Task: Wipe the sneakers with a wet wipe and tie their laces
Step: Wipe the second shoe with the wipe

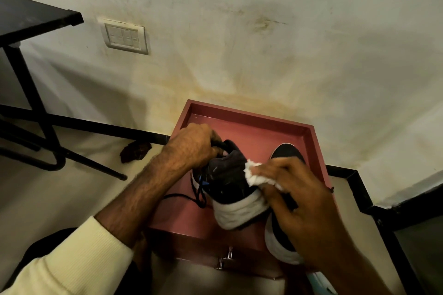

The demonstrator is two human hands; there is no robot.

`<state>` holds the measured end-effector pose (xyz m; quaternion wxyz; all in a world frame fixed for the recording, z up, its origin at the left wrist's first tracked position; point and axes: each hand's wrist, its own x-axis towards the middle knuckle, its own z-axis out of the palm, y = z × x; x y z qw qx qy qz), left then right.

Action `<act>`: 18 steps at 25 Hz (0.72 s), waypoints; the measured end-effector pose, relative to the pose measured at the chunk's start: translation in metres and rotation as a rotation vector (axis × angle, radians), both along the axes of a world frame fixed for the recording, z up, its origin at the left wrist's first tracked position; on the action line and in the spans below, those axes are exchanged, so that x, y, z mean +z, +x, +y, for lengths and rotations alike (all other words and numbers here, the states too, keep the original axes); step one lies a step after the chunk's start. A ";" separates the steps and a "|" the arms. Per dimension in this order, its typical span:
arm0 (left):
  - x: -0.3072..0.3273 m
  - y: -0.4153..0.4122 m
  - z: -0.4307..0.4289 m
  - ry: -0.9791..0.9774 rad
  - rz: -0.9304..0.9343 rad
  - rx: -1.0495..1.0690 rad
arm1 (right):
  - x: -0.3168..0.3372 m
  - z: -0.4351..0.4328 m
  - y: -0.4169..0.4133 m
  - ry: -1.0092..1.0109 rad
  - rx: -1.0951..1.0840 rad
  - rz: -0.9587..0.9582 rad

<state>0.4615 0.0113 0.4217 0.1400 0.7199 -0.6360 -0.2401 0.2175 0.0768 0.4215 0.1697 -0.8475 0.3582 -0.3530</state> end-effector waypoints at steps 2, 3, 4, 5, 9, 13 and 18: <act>-0.001 0.000 0.001 -0.007 -0.029 -0.001 | -0.002 0.011 0.008 -0.046 0.105 0.021; -0.002 -0.002 0.002 -0.010 -0.033 0.000 | -0.001 0.013 0.010 -0.112 0.119 0.067; -0.003 -0.005 0.003 -0.014 -0.032 -0.001 | 0.000 0.013 0.012 -0.168 0.114 0.109; -0.003 -0.009 0.004 -0.017 -0.036 -0.004 | 0.001 0.013 0.016 -0.199 0.112 0.144; -0.004 -0.023 0.004 0.025 -0.091 -0.020 | -0.003 0.017 0.035 -0.288 0.140 0.278; 0.002 -0.024 0.006 -0.025 -0.122 -0.024 | 0.001 0.005 0.027 -0.060 -0.036 0.050; 0.001 -0.024 0.007 -0.035 -0.079 -0.033 | 0.005 0.002 0.015 0.012 -0.206 -0.040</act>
